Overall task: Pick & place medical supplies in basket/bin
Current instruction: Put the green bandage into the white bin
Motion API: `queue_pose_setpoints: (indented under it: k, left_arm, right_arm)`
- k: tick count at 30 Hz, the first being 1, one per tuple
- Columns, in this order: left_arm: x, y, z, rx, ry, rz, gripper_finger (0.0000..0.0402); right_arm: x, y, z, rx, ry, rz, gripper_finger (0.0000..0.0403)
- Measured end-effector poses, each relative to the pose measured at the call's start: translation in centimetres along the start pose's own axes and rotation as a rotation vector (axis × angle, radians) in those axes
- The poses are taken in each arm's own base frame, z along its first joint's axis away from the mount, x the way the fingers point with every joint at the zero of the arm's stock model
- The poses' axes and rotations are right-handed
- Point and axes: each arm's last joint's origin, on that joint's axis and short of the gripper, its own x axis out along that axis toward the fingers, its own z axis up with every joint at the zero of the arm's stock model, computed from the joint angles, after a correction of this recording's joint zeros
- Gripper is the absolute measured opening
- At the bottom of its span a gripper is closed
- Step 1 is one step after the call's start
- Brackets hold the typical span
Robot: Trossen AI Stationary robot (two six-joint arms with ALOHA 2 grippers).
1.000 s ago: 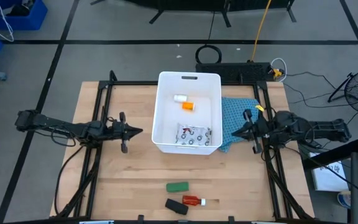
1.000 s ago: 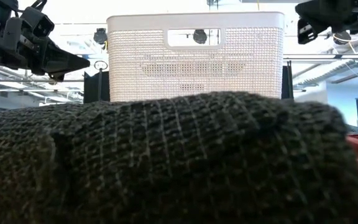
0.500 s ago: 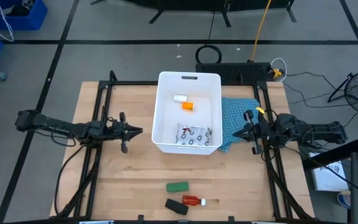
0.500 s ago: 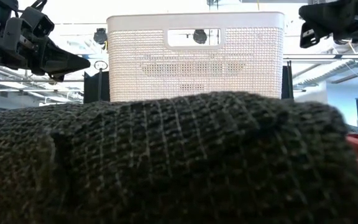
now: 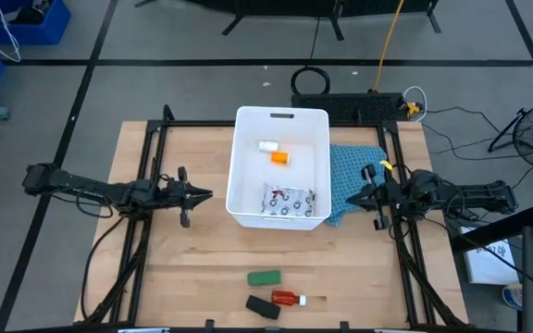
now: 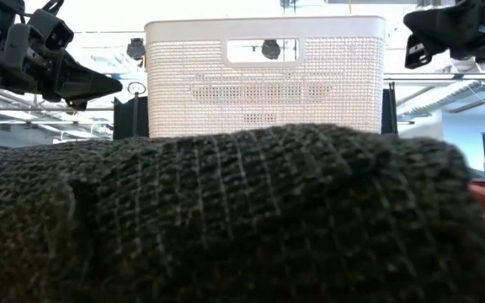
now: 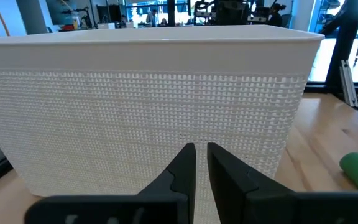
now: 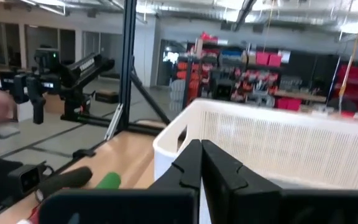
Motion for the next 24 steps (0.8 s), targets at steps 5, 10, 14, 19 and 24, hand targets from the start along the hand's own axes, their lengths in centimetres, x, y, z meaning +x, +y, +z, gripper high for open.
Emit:
queue_pose_setpoints:
  k: [5,10,14,19,24]
  left_arm:
    - [0.0,0.0,0.0,0.000,0.000,0.000,0.0047]
    - [0.0,0.0,0.0,0.000,0.000,0.001,0.0047]
    - [0.0,0.0,0.5,-0.019,-0.051,0.000,0.0047]
    - [-0.1,0.0,1.1,-0.112,-0.111,-0.004,0.0047]
    - [-0.1,-0.1,1.1,-0.228,-0.104,-0.053,0.0047]
  right_arm:
    - [0.2,0.0,-0.4,0.008,0.038,0.003,0.0000]
    - [0.2,0.0,-0.2,-0.019,0.023,0.002,0.0000]
    - [0.2,0.0,-0.2,-0.022,0.022,0.003,0.0000]
    - [0.2,0.0,-0.3,-0.036,0.028,0.003,0.0000]
    - [0.2,0.0,-0.4,-0.039,0.038,0.004,0.0000]
